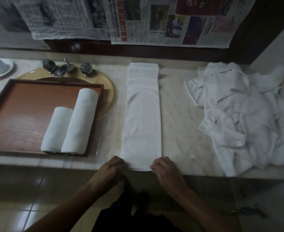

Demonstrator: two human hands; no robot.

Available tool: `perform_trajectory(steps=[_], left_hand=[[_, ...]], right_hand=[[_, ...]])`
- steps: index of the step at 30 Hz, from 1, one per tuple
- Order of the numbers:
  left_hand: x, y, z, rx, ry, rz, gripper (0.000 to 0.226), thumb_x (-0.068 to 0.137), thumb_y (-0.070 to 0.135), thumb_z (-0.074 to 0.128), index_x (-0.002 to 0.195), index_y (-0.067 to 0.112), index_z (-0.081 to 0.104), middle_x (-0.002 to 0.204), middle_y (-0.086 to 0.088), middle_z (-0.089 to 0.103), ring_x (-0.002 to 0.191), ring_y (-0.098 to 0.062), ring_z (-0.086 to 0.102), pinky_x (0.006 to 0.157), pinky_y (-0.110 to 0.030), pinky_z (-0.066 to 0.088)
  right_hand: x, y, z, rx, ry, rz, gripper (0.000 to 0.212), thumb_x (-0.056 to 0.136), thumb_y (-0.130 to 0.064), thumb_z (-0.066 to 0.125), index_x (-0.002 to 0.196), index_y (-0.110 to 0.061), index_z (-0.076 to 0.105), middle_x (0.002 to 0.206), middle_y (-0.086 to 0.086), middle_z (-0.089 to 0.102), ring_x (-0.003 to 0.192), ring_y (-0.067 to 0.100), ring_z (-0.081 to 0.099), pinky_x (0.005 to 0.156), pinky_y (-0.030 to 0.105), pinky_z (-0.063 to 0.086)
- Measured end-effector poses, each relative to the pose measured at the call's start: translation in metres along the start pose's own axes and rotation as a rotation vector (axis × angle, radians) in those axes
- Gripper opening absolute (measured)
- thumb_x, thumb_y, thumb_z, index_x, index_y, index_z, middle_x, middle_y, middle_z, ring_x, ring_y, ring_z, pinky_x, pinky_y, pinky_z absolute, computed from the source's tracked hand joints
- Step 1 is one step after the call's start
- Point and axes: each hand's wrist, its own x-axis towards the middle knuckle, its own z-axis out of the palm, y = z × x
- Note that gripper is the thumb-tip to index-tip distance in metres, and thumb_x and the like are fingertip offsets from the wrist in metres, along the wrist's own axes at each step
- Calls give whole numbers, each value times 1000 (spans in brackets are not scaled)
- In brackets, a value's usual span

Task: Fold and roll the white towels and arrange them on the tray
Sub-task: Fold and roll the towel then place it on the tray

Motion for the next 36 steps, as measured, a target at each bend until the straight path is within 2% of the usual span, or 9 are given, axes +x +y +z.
perform_trajectory(steps=[2,5,9,12,15,20,23,31,36], left_hand=[[3,3,-3,-22,28,-53,36,76,-6,77,104,15,75,98,4,70,90,-14,62,68,-25,54],[12,5,-13,-204,70,-325,26,85,4,74,104,20,79,98,9,76,87,-8,68,75,-25,55],[28,1,-28,-377,22,-576,16,83,16,80,95,28,79,87,15,75,79,6,66,69,-13,48],[34,-10,-33,-447,-61,-672,14,81,22,84,92,29,79,85,12,75,80,4,67,68,-18,48],[41,-10,-32,-420,-71,-691,12,81,21,82,92,27,79,84,12,72,77,-1,66,70,-24,53],[42,17,-23,-147,24,-362,19,83,-2,69,91,16,69,91,3,56,73,-14,55,60,-26,46],[31,20,-7,19,-55,-163,35,61,-9,77,85,14,65,86,-1,57,73,-19,52,54,-32,45],[23,5,-5,149,-124,16,41,53,-1,74,90,14,64,89,-2,55,79,-22,50,60,-37,46],[30,1,-9,205,-145,56,42,53,-4,64,89,16,56,89,-1,51,78,-21,45,62,-36,43]], right_hand=[[4,1,-6,22,-32,65,9,92,-20,67,98,-22,72,100,-6,67,93,20,59,76,41,54],[14,4,-13,101,-87,220,12,97,-29,65,99,-25,75,97,-10,72,91,16,61,78,41,53],[26,-2,-26,195,-121,411,14,96,-32,70,105,-24,77,100,-11,73,93,6,62,82,24,49],[32,-4,-29,225,-113,519,16,91,-31,76,105,-24,76,100,-11,71,87,3,64,79,17,49],[35,-7,-25,195,-96,514,18,89,-24,79,106,-23,73,99,-11,63,91,7,62,81,22,50],[33,-18,-8,25,-82,291,22,88,-3,71,100,-21,75,101,-5,60,96,14,55,76,30,53],[26,-23,1,-40,-85,229,30,80,4,72,98,-20,73,98,-3,59,91,20,58,67,38,54],[20,-25,-6,-135,-124,125,40,81,-10,41,111,-21,64,107,0,56,93,23,54,73,37,50],[27,-22,-9,-190,-142,104,39,78,-12,42,109,-23,63,106,-4,59,91,21,55,70,33,48]])
